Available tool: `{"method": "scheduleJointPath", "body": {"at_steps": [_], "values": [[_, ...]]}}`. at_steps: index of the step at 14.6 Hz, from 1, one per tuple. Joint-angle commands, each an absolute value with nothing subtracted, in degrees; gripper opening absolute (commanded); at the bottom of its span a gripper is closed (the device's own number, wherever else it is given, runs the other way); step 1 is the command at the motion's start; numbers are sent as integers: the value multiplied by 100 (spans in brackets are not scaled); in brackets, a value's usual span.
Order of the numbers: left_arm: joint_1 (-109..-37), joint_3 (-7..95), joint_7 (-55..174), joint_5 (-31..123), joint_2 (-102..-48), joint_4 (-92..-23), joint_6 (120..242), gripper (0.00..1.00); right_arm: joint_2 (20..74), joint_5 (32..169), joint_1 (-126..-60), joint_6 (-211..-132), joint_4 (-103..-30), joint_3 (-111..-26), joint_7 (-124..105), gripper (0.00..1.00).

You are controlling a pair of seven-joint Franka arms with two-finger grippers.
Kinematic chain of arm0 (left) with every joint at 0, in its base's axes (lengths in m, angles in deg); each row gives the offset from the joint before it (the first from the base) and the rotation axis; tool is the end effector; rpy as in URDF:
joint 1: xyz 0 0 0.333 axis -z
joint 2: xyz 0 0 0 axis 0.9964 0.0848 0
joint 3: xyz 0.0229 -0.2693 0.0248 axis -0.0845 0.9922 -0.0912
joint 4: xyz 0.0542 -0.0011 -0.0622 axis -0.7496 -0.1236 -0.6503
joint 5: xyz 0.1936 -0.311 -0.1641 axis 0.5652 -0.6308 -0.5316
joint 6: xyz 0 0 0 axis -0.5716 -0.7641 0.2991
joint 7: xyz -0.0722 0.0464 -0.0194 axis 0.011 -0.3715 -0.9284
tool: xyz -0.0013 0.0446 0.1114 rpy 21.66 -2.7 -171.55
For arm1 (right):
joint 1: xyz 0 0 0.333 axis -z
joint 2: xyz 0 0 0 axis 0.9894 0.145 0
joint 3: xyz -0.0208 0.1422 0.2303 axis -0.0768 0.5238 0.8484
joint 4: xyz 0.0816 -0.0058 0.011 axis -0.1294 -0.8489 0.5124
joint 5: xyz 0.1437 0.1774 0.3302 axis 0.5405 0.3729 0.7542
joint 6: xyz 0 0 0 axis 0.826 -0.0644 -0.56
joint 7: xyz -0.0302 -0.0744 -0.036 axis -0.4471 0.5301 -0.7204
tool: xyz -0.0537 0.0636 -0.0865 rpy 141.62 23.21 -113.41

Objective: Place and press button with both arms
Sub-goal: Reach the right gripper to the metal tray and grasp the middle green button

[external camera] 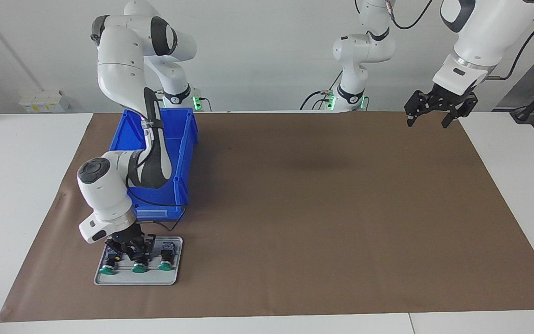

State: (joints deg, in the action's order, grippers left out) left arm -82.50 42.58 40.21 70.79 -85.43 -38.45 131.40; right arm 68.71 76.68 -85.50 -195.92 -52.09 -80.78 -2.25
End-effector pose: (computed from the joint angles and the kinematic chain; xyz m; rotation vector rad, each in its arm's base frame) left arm 0.5561 -0.0434 0.5733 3.1336 -0.2178 -0.0127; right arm 0.7112 -0.0097 0.2447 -3.0863 0.1033 -0.4287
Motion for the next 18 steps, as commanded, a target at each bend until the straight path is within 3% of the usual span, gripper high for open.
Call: {"method": "scheduleJointPath", "body": {"at_steps": [1,4,6,10,18], "values": [[-8267,4253,3993,7118,-8653,-3993,13189,100,6757,7817,-8605,-19074,-4816,-8090,-285,0],[-8267,4253,3993,7118,-8653,-3993,13198,100,6607,7782,-8632,-17660,-3780,-8178,888,0],[-8267,4253,3993,7118,-8653,-3993,13189,100,6388,7554,-8684,-17033,-3496,-8135,2450,0],[-8267,4253,3993,7118,-8653,-3993,13198,100,5843,7431,-9202,-16664,-3504,-8152,5246,0],[-8267,4253,3993,7118,-8653,-3993,13189,100,5648,6412,-11240,-16328,-3838,-8082,10398,0]]}}
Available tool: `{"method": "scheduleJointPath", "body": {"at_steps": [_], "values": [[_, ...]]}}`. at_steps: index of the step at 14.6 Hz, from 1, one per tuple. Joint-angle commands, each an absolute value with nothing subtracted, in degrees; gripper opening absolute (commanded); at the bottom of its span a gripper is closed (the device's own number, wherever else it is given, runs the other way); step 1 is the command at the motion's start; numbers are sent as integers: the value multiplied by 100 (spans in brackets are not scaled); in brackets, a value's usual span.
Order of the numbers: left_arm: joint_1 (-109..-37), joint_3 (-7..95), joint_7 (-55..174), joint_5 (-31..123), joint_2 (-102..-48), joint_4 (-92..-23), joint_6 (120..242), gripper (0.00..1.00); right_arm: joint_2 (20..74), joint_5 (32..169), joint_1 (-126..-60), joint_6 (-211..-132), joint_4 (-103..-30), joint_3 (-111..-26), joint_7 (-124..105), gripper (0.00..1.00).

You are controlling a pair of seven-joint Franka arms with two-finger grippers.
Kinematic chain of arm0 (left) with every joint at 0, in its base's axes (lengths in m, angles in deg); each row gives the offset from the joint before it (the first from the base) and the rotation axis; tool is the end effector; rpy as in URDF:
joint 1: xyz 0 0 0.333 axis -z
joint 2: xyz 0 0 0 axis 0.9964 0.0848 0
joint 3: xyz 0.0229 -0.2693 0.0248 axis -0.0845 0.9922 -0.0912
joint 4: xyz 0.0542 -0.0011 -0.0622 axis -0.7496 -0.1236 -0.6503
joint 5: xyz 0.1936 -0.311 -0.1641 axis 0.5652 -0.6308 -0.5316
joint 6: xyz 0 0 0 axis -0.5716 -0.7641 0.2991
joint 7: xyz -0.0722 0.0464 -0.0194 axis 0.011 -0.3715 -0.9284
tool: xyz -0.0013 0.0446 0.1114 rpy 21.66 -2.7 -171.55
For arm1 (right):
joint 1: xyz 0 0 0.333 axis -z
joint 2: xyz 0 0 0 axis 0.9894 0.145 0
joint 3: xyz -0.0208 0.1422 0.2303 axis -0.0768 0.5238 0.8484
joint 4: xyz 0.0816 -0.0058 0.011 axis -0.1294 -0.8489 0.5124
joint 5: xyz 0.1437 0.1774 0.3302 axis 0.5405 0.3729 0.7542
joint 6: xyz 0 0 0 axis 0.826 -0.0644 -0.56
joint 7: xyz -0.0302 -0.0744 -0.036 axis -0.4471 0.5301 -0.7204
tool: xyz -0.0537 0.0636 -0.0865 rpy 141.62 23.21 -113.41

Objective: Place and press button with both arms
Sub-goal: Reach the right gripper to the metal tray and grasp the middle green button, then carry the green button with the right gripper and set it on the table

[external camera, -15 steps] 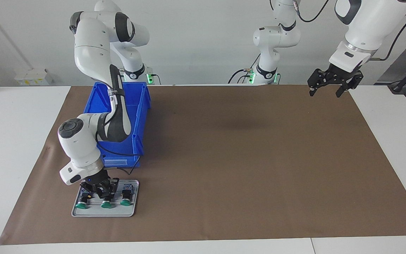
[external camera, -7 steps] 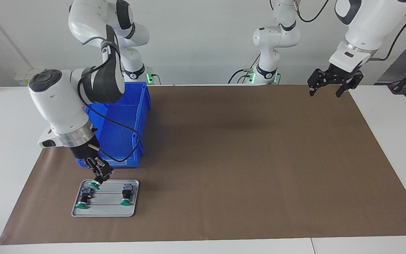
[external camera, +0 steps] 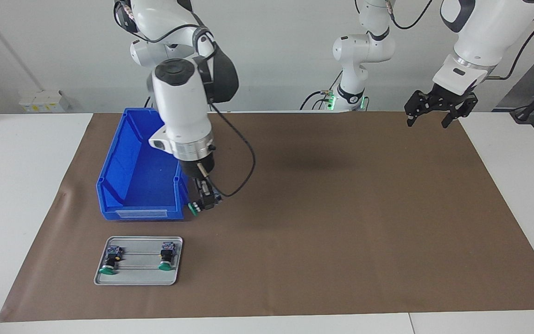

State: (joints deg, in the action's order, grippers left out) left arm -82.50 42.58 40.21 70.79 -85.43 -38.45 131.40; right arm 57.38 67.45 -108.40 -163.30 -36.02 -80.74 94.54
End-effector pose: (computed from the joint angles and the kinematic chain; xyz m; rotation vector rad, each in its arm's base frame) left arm 0.5561 -0.0434 0.5733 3.1336 -0.2178 -0.0127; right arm 0.6487 0.2628 0.4626 -2.4231 1.8006 -0.2532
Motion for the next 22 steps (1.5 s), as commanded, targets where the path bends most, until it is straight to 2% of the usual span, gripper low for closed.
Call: {"method": "scheduleJointPath", "body": {"at_steps": [1,4,7,10,12,19,22], "values": [[-8267,4253,3993,7118,-8653,-3993,13189,100,5710,6332,-11477,-16345,-3838,-8081,10908,0],[-8267,4253,3993,7118,-8653,-3993,13189,100,6087,6288,-12076,-16460,-3777,-8081,12367,0],[-8267,4253,3993,7118,-8653,-3993,13198,100,6885,6016,-12753,-16556,-3304,-8099,13529,0],[-8267,4253,3993,7118,-8653,-3993,13189,100,7238,6024,-13095,-17265,-3302,-8081,14181,0],[-8267,4253,3993,7118,-8653,-3993,13189,100,7205,6050,-13158,-17689,-3555,-8081,14296,0],[-8267,4253,3993,7118,-8653,-3993,13189,100,7196,5980,-13369,-18040,-4057,-8081,14332,0],[-8267,4253,3993,7118,-8653,-3993,13189,100,7424,5725,-13457,-18165,-4049,-8081,14490,0]]}}
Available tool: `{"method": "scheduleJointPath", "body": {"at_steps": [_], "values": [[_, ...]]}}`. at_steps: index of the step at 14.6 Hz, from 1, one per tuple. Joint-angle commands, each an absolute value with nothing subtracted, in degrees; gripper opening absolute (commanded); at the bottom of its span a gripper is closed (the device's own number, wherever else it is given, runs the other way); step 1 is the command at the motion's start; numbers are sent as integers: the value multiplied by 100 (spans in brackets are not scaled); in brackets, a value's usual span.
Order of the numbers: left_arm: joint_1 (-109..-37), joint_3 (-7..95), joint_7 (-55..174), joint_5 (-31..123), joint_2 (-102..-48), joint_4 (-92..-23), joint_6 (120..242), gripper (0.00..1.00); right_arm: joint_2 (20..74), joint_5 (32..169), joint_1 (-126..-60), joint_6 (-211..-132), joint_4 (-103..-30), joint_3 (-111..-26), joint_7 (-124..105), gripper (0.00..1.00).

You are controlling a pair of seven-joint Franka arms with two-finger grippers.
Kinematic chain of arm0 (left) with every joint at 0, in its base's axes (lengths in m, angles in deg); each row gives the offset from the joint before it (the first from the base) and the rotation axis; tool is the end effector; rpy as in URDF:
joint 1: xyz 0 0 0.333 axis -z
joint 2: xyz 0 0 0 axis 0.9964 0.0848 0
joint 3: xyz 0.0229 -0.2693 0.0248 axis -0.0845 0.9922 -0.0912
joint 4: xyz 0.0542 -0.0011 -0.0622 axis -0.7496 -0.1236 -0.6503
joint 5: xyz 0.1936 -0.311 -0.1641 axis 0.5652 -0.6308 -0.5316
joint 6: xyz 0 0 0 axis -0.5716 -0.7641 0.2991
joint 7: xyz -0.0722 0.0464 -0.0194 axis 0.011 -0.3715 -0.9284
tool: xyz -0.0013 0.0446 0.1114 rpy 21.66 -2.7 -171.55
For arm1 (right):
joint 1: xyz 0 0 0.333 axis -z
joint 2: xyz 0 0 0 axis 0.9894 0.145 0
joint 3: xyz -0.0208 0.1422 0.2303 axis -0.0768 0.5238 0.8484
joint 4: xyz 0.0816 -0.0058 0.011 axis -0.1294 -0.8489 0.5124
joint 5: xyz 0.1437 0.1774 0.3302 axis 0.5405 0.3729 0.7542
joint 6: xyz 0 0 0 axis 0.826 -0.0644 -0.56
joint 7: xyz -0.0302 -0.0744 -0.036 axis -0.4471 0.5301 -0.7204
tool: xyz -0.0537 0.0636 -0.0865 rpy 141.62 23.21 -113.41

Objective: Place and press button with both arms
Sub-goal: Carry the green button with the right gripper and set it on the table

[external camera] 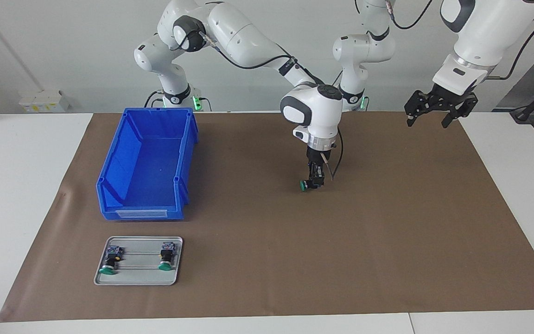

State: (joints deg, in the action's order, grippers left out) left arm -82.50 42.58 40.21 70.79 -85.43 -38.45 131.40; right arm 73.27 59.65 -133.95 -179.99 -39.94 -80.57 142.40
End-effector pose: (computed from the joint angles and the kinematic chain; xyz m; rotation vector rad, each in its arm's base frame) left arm 0.5561 -0.0434 0.5733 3.1336 -0.2178 -0.0127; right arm 0.4926 0.5366 0.2608 -2.1138 2.0996 -0.2985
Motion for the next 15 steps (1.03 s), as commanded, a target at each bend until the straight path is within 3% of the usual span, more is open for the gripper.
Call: {"method": "scheduleJointPath", "body": {"at_steps": [1,2,3,4,7,10,15], "values": [[-8267,4253,3993,7118,-8653,-3993,13189,100,7424,5716,-13457,-18173,-4040,-8081,14490,0],[-8267,4253,3993,7118,-8653,-3993,13189,100,7424,5716,-13457,-18182,-4040,-8081,14499,0],[-8267,4253,3993,7118,-8653,-3993,13180,100,7433,5699,-13457,-18200,-4040,-8081,14508,67],[-8267,4253,4001,7118,-8653,-4019,13189,100,7424,5612,-13466,-18200,-4032,-8081,14508,100],[-8188,4261,4019,7118,-8679,-4054,13268,100,7319,5303,-13431,-18209,-4005,-8081,14368,100],[-8179,4323,3931,7118,-8679,-4072,13434,100,6855,5312,-13343,-18034,-4145,-8090,13597,100],[-7943,4367,3081,7109,-8661,-4133,13812,100,5239,5417,-12431,-18139,-5558,-8081,10866,100]]}}
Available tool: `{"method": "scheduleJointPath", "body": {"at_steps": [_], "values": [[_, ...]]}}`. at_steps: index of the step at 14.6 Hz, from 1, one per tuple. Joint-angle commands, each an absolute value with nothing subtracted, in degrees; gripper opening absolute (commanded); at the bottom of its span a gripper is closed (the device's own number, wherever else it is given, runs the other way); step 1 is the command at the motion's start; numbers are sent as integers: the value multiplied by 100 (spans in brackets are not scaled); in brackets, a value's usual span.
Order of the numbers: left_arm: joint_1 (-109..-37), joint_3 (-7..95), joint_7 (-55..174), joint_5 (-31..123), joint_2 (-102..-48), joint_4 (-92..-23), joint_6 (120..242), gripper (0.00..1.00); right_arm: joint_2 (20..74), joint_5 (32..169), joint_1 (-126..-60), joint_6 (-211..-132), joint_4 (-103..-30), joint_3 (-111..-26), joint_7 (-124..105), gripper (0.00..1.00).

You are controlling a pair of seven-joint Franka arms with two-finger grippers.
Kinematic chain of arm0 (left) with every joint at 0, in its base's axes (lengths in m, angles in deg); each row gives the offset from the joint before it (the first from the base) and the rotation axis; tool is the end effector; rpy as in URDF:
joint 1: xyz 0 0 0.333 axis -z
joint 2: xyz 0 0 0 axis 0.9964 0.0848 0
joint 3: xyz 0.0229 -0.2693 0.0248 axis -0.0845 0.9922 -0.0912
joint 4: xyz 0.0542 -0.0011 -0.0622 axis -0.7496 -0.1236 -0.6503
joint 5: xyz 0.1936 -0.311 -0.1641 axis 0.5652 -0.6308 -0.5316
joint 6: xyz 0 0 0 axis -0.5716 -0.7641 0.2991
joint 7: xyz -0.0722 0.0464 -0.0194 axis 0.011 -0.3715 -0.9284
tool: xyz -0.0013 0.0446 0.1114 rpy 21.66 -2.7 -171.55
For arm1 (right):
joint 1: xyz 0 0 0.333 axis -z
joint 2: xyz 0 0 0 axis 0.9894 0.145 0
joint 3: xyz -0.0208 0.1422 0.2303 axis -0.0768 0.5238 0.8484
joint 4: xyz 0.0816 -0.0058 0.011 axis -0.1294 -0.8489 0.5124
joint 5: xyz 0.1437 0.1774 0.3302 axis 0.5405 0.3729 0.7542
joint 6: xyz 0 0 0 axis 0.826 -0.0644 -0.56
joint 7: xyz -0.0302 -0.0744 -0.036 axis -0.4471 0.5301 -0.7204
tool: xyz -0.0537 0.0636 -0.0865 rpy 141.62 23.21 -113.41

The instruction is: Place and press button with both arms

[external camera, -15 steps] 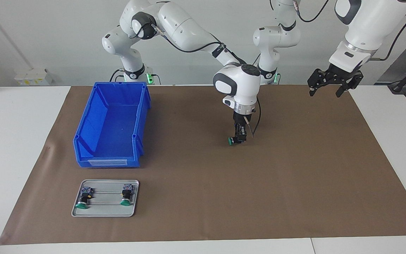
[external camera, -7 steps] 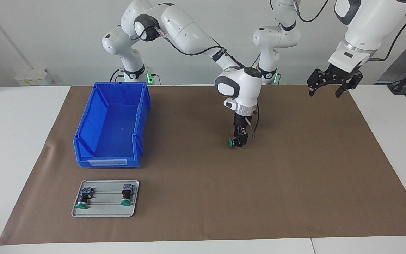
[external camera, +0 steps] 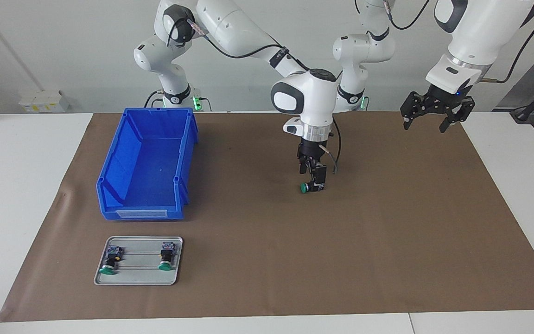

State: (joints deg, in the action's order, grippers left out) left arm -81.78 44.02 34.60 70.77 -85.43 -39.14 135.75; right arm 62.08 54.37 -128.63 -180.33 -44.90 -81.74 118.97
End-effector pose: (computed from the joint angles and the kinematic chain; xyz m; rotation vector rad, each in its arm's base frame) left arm 0.5626 -0.0655 0.5744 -3.1101 0.4294 -0.0876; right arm 0.5437 0.4673 0.3609 -2.3755 1.6858 -0.4851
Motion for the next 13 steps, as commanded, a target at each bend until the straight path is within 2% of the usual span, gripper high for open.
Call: {"method": "scheduleJointPath", "body": {"at_steps": [1,4,7,10,13], "values": [[-7872,4384,2765,7109,-8670,-4229,13917,100,4957,5548,-12211,-18121,-5770,-8081,10277,100],[-7652,4402,1904,6944,-8688,-4546,14479,100,4499,5707,-11500,-17832,-5965,-8081,8003,100],[-7521,4393,894,6547,-8627,-4765,14840,100,4024,6575,-10613,-17463,-5974,-8081,5402,100],[-7230,4384,-767,6538,-8600,-5239,15270,92,3593,6797,-9882,-16787,-5921,-8090,3202,100],[-6933,4393,-876,6538,-8434,-5583,15798,92,3286,6806,-9328,-16032,-5799,-8134,2154,100]]}}
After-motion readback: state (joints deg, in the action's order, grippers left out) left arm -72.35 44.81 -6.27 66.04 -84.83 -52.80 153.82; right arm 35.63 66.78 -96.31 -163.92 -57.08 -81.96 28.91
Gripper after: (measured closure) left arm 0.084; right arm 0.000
